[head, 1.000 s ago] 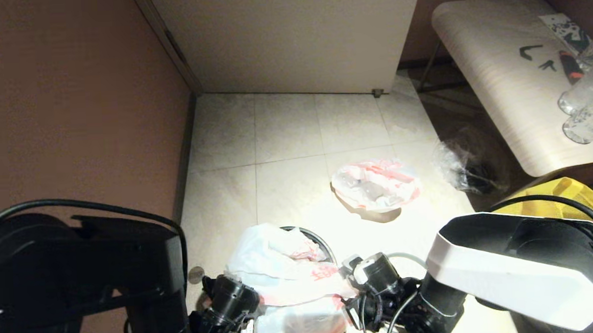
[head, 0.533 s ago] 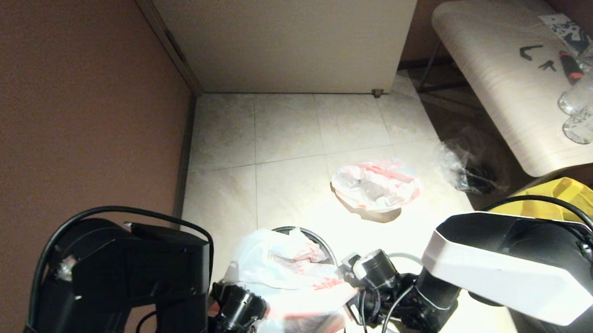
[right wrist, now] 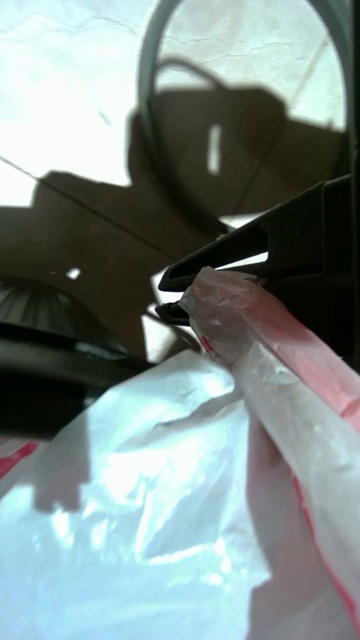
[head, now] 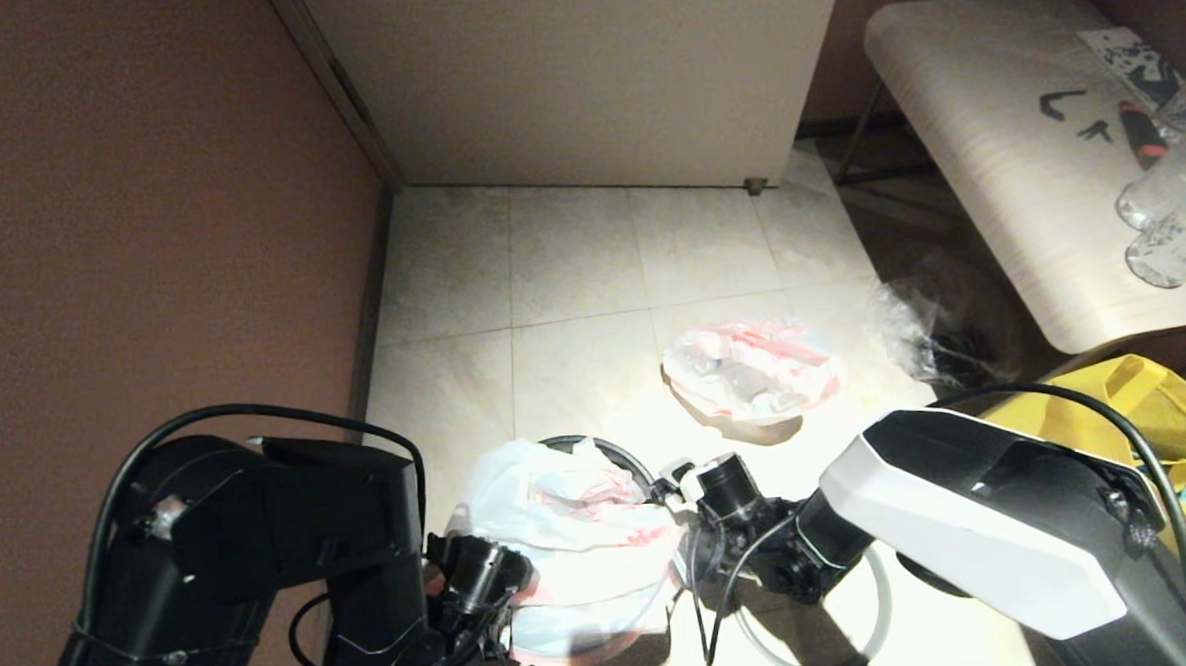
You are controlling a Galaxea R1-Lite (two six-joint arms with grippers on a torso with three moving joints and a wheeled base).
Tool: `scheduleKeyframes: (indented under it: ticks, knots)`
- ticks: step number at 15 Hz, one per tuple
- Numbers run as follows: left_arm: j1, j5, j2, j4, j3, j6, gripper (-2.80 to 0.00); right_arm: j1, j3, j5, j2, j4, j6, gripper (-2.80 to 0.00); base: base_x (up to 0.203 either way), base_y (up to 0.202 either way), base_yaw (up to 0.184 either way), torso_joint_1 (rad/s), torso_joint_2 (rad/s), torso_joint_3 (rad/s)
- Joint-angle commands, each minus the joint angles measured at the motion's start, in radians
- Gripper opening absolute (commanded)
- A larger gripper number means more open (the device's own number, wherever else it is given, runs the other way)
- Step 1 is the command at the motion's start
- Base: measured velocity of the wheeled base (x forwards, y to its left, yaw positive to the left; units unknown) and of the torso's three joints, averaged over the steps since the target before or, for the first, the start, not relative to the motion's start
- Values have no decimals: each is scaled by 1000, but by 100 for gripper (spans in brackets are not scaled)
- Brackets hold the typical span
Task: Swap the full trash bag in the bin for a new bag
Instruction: Put the new garbage bag on the trash can
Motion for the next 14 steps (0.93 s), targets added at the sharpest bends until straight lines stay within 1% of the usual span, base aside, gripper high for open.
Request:
scheduleKeyframes:
  ticks: [1,4,5,6,9,10,11,12,14]
  knots:
    - [11,5,0,-8,-23,-23,-280,3,-28,2,20,-38,4,-280,0,0,0,0,0,0]
    - [21,5,-26,-20,-42,-77,-280,5,-31,8,25,-192,7,-280,0,0,0,0,0,0]
    - [24,5,-28,-55,-44,-102,-280,7,-38,10,26,-206,10,-280,0,0,0,0,0,0]
    - [30,6,-27,-94,-44,-108,-280,7,-51,12,29,-213,13,-280,0,0,0,0,0,0]
    - [80,9,-30,-210,-43,-109,-280,13,-102,13,33,-236,76,-280,0,0,0,0,0,0]
    - [82,18,-30,-231,-43,-109,-280,16,-121,9,35,-236,76,-280,0,0,0,0,0,0]
    - [82,56,-27,-260,-39,-108,-280,18,-132,5,31,-234,75,-280,0,0,0,0,0,0]
    - [82,69,-21,-289,-31,-104,-280,21,-129,0,25,-230,75,-280,0,0,0,0,0,0]
    - [81,70,-26,-315,-15,-101,-280,35,-115,-29,19,-230,73,-280,0,0,0,0,0,0]
